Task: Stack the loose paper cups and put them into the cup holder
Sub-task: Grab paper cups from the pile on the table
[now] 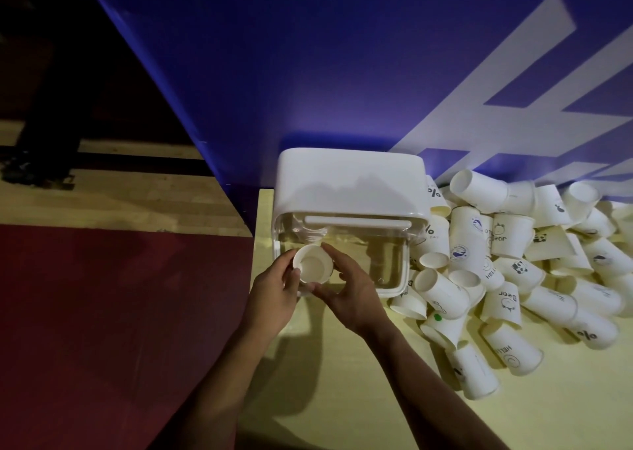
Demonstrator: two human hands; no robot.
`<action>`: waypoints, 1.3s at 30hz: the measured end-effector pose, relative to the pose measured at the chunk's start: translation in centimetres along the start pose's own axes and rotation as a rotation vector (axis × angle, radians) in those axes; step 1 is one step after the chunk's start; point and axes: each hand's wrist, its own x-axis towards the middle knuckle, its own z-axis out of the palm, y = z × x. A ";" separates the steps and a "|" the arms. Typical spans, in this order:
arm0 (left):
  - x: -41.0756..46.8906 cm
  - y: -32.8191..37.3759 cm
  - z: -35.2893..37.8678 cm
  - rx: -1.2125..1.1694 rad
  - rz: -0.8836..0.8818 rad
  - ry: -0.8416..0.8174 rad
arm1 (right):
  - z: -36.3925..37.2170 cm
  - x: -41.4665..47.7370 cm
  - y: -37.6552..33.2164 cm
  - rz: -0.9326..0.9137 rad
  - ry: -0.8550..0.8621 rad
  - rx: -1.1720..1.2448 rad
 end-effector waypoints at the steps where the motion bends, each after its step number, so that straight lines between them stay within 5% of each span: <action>1: 0.0 0.0 0.1 0.015 0.008 0.011 | -0.1 0.1 0.0 0.001 -0.013 0.005; 16: -0.8 0.8 0.4 0.098 -0.057 0.065 | -1.3 0.7 -0.5 -0.001 -0.166 -0.032; 22: -4.1 3.9 1.2 0.088 0.052 0.265 | -5.2 -3.1 0.8 0.084 0.029 -0.006; 39: -3.2 22.6 22.0 0.210 0.355 -0.117 | -25.9 -11.4 11.8 0.176 0.370 0.283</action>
